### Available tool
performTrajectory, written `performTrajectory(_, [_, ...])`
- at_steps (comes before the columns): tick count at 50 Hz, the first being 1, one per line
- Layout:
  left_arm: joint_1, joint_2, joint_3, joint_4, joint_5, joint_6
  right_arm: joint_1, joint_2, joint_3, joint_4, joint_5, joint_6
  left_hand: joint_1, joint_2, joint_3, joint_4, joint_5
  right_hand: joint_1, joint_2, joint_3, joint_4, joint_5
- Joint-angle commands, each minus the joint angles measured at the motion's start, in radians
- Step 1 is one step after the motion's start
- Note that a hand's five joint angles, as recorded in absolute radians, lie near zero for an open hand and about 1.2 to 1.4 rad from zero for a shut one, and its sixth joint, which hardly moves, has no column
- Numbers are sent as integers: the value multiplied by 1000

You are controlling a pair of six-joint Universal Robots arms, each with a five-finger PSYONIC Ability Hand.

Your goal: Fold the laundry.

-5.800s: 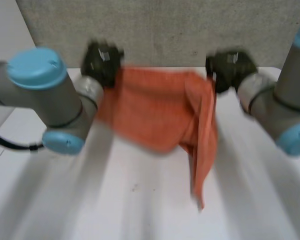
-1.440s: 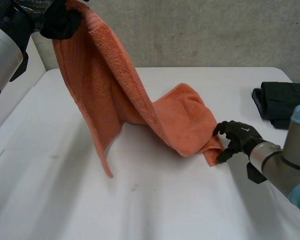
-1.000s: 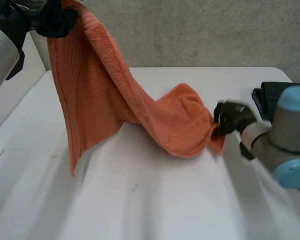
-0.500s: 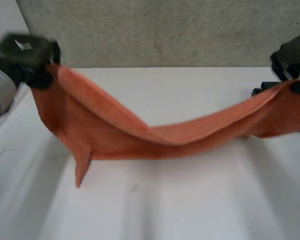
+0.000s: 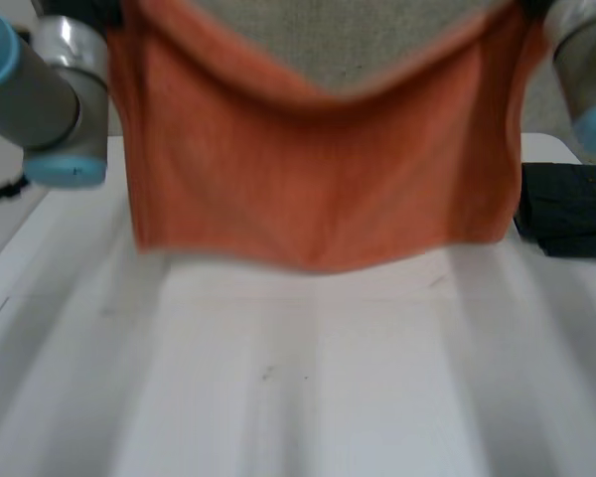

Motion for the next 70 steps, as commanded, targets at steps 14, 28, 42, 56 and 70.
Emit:
performTrajectory(14, [43,14,-333,114,28,-151,41,-83,463,-170,-26,34,626,200,203,193,209,413,224,214,209,230])
performTrajectory(28, [39,-161,-602,122,105,-87,44,101,657,-8,-48,11,626,200,203,193,209,413,224,214,209,230])
performTrajectory(42, [152,388,-1057,-313,108,193,15,-434,1184,279,-67,-128,626,200,203,193,209,413,224,214,209,230])
performTrajectory(56, [112,497,-1022,-484,196,196,-28,-525,1359,-29,-89,11,626,200,203,193,209,-754,-943,-953,-957,-937])
performTrajectory(70, [46,300,-878,-228,196,-17,15,-408,1355,-127,-110,347,-380,-807,-803,-813,-797,-809,-998,-1008,-1012,-992])
